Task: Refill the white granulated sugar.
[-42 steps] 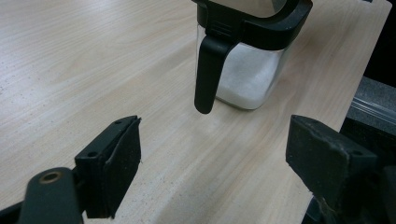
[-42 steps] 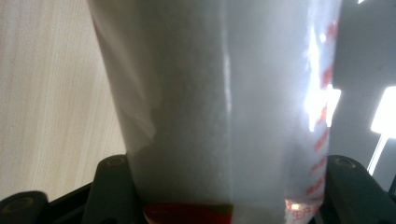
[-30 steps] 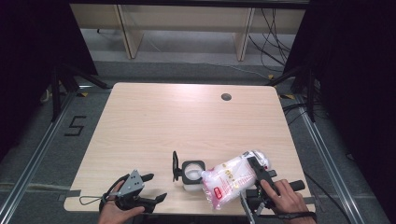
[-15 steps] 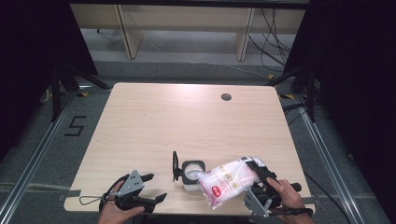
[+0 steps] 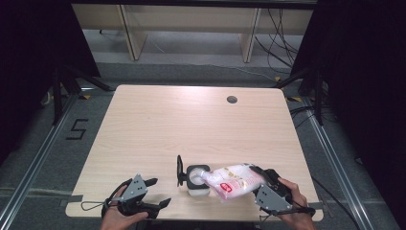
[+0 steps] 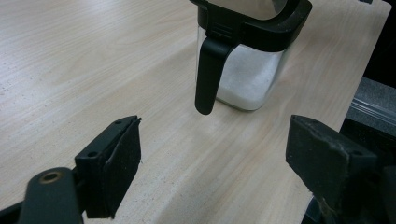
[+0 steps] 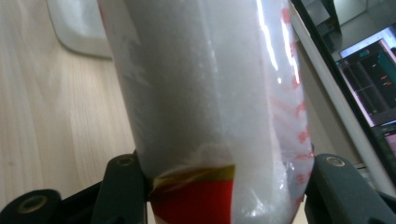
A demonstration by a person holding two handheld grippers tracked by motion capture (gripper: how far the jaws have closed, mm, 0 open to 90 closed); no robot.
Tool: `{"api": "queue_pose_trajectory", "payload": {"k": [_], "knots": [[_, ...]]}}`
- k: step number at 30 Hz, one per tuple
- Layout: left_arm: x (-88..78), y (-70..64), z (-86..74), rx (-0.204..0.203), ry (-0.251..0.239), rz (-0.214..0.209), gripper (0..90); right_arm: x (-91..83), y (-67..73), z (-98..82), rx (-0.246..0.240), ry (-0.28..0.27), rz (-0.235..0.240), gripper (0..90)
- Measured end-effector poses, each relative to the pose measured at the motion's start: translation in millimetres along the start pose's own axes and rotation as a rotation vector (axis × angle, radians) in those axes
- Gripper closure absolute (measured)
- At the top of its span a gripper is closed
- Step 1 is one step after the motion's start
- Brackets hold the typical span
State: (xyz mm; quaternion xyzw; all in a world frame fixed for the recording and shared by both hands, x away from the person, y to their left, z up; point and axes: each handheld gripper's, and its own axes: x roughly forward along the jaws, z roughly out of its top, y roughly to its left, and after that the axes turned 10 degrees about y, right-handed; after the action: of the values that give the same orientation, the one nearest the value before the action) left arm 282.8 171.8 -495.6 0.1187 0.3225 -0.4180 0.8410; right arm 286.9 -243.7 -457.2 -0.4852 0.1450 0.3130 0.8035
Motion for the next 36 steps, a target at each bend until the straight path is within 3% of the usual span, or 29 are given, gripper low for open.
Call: {"api": "queue_pose_trajectory", "payload": {"k": [2,4,5,10,12,13,14,20,21,22,23,26,28,29,33,34,36], "knots": [[-0.1,0.0,0.1,-0.002,-0.001,0.0,17.6,3.8,-0.9,-2.2,0.043,-0.024,0.028,50.0],[-0.1,-0.1,0.2,-0.002,-0.001,0.002,17.6,6.5,1.2,-3.5,0.12,-0.051,0.074,50.0],[0.0,0.0,0.1,-0.001,0.0,0.001,17.6,8.7,-0.4,-3.8,0.125,-0.06,0.076,50.1],[0.8,-1.4,0.1,-0.014,-0.01,-0.004,17.6,18.7,-4.6,-9.0,0.281,-0.132,0.174,50.3],[0.2,1.3,0.6,0.029,0.005,0.001,17.6,23.7,-6.0,-12.1,0.335,-0.165,0.198,50.6],[0.3,1.3,0.5,0.029,0.007,0.0,17.6,25.7,-7.2,-13.9,0.355,-0.174,0.216,50.7],[1.2,-0.5,0.4,0.004,-0.004,-0.002,17.6,28.3,-8.3,-15.7,0.368,-0.187,0.216,50.8],[0.9,-0.1,1.2,0.011,0.0,-0.003,17.6,45.1,-13.0,-24.2,0.506,-0.258,0.271,51.4],[1.2,0.3,1.0,0.023,0.008,-0.007,17.6,48.5,-13.8,-24.7,0.519,-0.264,0.261,51.5],[1.4,-1.0,0.5,0.0,0.004,-0.011,17.6,49.9,-15.1,-25.5,0.529,-0.249,0.275,51.5],[1.0,-0.5,0.7,0.007,0.001,-0.007,17.6,51.5,-14.3,-25.6,0.55,-0.245,0.279,51.7],[0.3,1.0,0.7,0.019,0.007,-0.004,17.6,58.8,-14.0,-26.1,0.516,-0.224,0.278,51.8],[1.0,-0.7,0.6,0.005,0.002,-0.01,17.6,64.1,-12.9,-27.2,0.506,-0.194,0.313,51.9],[0.7,-2.3,0.7,-0.009,-0.002,-0.009,17.6,67.2,-11.9,-27.7,0.498,-0.188,0.307,52.0],[1.0,-0.9,0.9,0.001,-0.011,-0.009,17.5,69.6,-13.4,-30.5,0.537,-0.202,0.32,52.2],[0.5,0.1,1.1,0.02,-0.002,-0.001,17.5,69.0,-13.4,-31.5,0.543,-0.207,0.32,52.1],[1.8,-2.6,0.5,-0.017,-0.012,-0.017,17.5,68.9,-13.5,-33.1,0.555,-0.204,0.322,52.2]]}}
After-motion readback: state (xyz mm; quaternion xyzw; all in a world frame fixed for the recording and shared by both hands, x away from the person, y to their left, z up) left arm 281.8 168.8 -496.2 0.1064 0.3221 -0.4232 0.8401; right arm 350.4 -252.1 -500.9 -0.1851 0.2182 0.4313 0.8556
